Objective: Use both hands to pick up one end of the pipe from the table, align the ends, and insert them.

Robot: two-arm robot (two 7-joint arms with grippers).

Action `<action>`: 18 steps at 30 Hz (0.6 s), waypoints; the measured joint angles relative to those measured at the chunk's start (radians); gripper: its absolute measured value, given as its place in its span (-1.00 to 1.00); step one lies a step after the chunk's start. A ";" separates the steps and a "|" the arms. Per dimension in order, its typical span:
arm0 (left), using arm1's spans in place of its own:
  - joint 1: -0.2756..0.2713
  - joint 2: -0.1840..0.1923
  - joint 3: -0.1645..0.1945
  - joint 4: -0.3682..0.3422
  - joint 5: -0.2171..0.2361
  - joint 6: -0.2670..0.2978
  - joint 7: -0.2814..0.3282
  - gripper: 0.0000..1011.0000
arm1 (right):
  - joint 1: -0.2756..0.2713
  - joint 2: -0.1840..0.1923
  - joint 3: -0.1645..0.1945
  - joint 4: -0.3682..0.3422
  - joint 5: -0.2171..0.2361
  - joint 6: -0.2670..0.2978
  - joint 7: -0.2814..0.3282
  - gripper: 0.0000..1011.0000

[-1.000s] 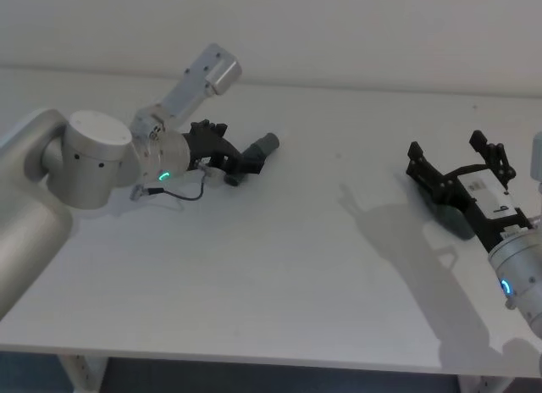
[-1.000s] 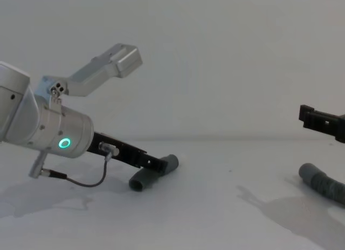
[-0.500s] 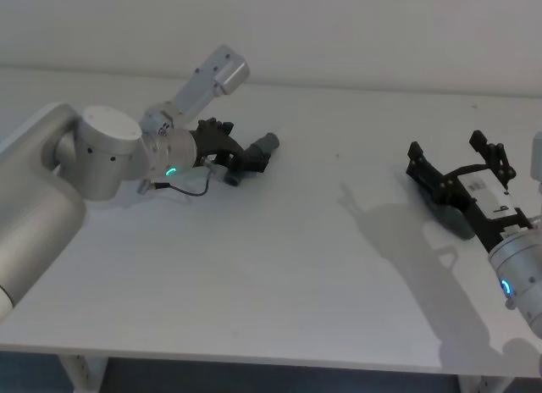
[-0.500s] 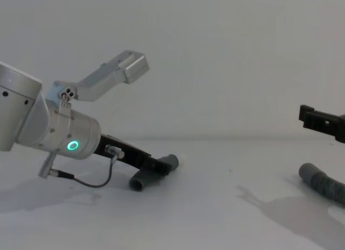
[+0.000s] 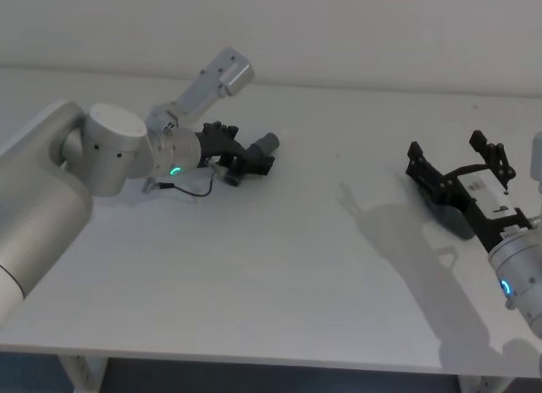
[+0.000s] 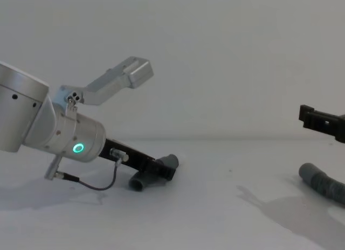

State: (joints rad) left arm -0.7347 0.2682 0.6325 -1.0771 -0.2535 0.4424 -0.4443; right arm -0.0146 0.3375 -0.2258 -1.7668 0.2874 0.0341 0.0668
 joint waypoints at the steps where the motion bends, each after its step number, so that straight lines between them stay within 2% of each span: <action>1: -0.002 -0.002 0.000 0.004 0.000 0.000 -0.003 0.98 | 0.000 0.000 0.000 0.000 0.000 0.000 0.000 0.98; 8: -0.008 -0.010 -0.002 0.018 0.001 0.000 -0.010 0.96 | 0.000 0.000 0.000 0.000 0.000 0.000 0.000 0.98; 13: -0.011 -0.014 -0.004 0.025 0.001 0.001 -0.015 0.80 | 0.000 0.000 0.000 0.000 0.000 0.000 0.000 0.98; 18: -0.013 -0.017 -0.004 0.030 0.001 0.002 -0.019 0.48 | 0.000 0.000 0.000 0.000 0.000 0.000 0.000 0.98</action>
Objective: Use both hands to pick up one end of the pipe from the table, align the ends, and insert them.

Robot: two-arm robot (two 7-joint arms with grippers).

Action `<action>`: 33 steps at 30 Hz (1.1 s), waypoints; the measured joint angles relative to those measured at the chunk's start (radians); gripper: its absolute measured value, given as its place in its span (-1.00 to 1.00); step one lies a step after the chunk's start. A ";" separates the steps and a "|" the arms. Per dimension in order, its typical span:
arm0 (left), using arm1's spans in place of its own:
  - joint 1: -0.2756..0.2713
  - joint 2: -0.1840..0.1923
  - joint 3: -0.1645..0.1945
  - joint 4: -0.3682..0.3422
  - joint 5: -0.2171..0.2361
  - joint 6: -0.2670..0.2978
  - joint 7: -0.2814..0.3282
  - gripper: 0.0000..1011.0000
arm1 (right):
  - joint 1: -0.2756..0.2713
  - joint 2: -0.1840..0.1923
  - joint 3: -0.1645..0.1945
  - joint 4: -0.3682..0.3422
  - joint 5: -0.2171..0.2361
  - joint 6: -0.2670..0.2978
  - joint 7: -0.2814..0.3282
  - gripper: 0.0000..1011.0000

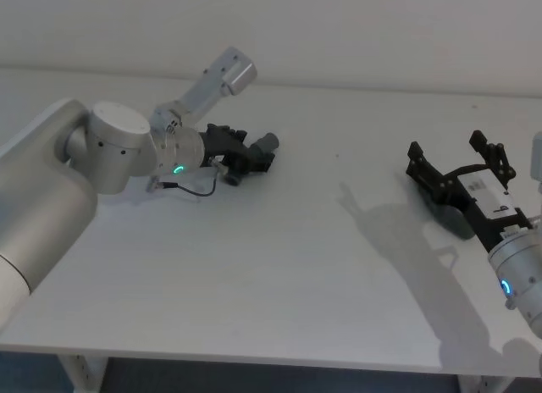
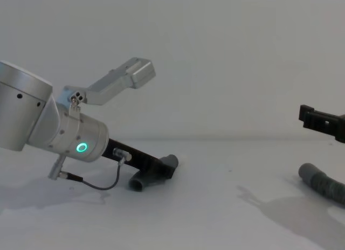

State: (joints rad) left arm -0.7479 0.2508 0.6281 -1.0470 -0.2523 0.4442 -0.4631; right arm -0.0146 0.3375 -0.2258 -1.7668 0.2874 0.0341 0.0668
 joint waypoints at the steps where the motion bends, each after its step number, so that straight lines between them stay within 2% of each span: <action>1: 0.000 0.000 0.000 0.001 0.000 0.000 0.000 0.44 | 0.000 0.000 0.000 0.000 0.000 0.000 0.000 0.98; 5: -0.001 -0.001 -0.001 0.003 0.000 0.001 -0.001 0.18 | 0.000 0.000 0.000 0.000 0.000 0.000 0.000 0.98; 7: -0.001 -0.002 -0.001 0.004 0.000 0.001 -0.001 0.12 | 0.000 0.000 0.000 0.000 0.000 0.000 0.000 0.98; 9: -0.002 -0.002 -0.001 0.005 0.001 0.001 -0.002 -0.08 | 0.000 0.000 0.000 0.000 0.000 0.000 0.000 0.98; 11: -0.002 -0.002 -0.001 0.005 0.001 0.001 -0.002 -0.11 | 0.000 0.000 0.000 0.000 0.000 0.000 0.000 0.98; 13: -0.002 -0.002 -0.002 0.006 0.001 0.002 -0.002 -0.28 | 0.001 0.000 0.001 0.000 0.000 0.001 0.002 0.98; 21: -0.003 -0.003 -0.002 0.007 0.001 0.002 -0.003 -0.29 | 0.014 0.021 0.007 -0.007 0.010 0.039 0.036 0.98; 24: -0.003 -0.003 -0.002 0.008 0.001 0.002 -0.003 -0.29 | 0.022 0.039 0.010 -0.014 0.018 0.070 0.056 0.98; 27: -0.003 -0.003 -0.002 0.008 0.001 0.003 -0.003 -0.29 | 0.032 0.064 0.015 -0.023 0.031 0.124 0.086 0.98; 28: -0.003 -0.003 -0.001 0.008 0.001 0.003 -0.003 -0.29 | 0.032 0.064 0.015 -0.023 0.031 0.124 0.086 0.98; 33: -0.003 -0.004 -0.001 0.008 0.001 0.003 -0.003 -0.29 | 0.049 0.104 0.020 -0.032 0.048 0.206 0.129 0.98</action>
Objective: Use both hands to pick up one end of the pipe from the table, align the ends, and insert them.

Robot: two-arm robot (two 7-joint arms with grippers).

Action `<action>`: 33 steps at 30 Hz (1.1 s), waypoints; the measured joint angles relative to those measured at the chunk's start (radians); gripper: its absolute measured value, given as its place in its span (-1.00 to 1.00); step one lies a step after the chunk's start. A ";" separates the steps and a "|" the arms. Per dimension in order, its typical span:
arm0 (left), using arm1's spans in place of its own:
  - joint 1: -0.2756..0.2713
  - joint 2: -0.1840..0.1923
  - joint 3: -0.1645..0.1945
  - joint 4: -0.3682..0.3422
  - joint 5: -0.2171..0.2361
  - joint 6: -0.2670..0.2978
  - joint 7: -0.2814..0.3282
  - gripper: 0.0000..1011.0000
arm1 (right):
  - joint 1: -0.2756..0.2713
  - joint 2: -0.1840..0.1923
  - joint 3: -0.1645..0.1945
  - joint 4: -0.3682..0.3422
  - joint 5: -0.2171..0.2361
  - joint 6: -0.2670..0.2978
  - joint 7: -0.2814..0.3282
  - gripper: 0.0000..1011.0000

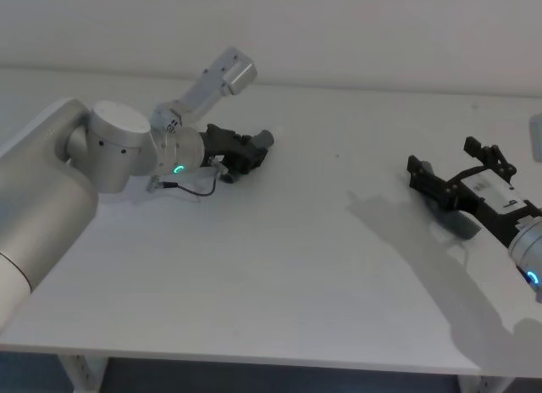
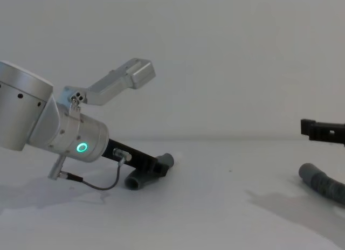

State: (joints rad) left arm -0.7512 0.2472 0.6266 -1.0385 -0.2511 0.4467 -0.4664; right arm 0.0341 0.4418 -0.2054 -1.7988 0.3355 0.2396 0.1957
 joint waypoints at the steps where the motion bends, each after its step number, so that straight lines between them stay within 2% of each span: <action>1: 0.000 0.000 0.000 0.000 0.000 0.000 0.000 -0.29 | 0.006 0.012 0.000 -0.001 0.006 0.027 0.015 0.98; 3: 0.000 0.000 0.000 0.000 0.000 0.000 0.000 -0.29 | 0.017 0.032 0.000 -0.002 0.011 0.059 0.034 0.98; 13: 0.000 0.000 0.000 0.000 0.000 0.000 0.000 -0.29 | 0.064 0.092 -0.019 0.026 0.022 0.149 0.103 0.98; 23: 0.000 0.000 0.000 0.000 0.000 0.000 0.000 -0.29 | 0.104 0.117 -0.045 0.071 0.021 0.192 0.134 0.98; 33: 0.000 0.000 0.000 0.000 0.000 0.000 0.000 -0.29 | 0.136 0.120 -0.064 0.117 0.014 0.220 0.148 0.98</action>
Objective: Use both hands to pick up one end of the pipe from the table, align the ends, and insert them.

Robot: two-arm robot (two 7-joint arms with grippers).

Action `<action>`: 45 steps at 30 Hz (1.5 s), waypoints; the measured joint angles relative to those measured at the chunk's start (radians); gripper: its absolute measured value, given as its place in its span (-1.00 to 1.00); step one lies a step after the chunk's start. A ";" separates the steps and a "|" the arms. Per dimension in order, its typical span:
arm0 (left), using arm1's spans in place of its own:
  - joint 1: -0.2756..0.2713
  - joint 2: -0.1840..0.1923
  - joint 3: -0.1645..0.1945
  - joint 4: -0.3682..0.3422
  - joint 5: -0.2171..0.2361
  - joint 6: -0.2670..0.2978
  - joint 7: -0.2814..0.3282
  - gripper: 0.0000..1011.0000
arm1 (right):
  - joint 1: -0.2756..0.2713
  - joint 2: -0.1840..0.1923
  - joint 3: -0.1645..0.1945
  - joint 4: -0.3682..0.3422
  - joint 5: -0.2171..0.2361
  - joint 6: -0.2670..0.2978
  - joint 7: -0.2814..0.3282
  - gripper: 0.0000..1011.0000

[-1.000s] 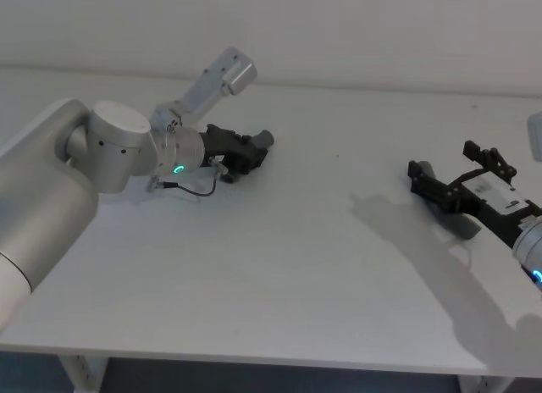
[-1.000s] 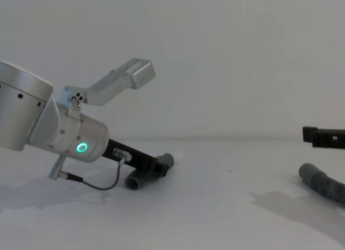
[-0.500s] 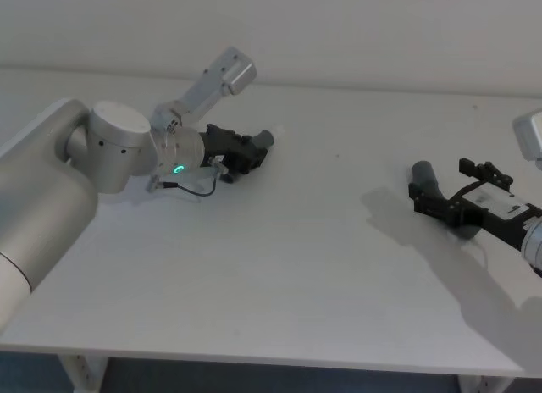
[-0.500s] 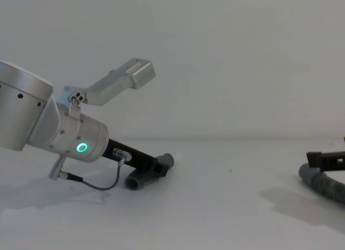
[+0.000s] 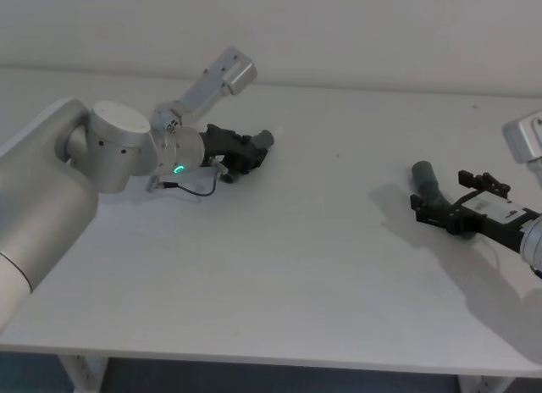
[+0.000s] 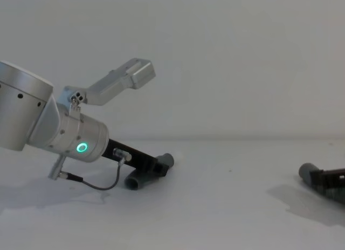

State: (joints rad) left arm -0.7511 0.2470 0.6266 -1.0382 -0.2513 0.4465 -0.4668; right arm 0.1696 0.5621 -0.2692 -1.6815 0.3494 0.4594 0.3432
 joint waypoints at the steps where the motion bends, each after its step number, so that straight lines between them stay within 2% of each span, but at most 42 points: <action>1: 0.000 0.000 0.000 0.000 0.000 0.000 0.000 -0.29 | 0.000 0.000 0.000 0.000 0.000 0.000 0.000 0.98; 19: 0.000 0.000 0.000 0.000 0.000 0.000 0.000 -0.29 | 0.040 -0.022 -0.026 0.070 -0.006 0.033 0.011 0.98; 34: 0.000 0.000 0.000 0.000 0.000 0.000 0.000 -0.29 | 0.057 -0.042 -0.039 0.097 -0.001 0.048 0.008 0.98; 41: 0.000 0.000 0.000 0.000 0.000 0.000 0.000 -0.29 | 0.059 -0.046 -0.041 0.102 0.000 0.051 0.006 0.71; 45: 0.000 0.000 0.000 0.000 0.000 0.000 0.000 -0.29 | 0.061 -0.047 -0.042 0.104 0.000 0.052 0.006 0.42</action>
State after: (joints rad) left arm -0.7511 0.2471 0.6267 -1.0383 -0.2513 0.4466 -0.4666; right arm 0.2304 0.5150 -0.3115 -1.5774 0.3496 0.5119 0.3488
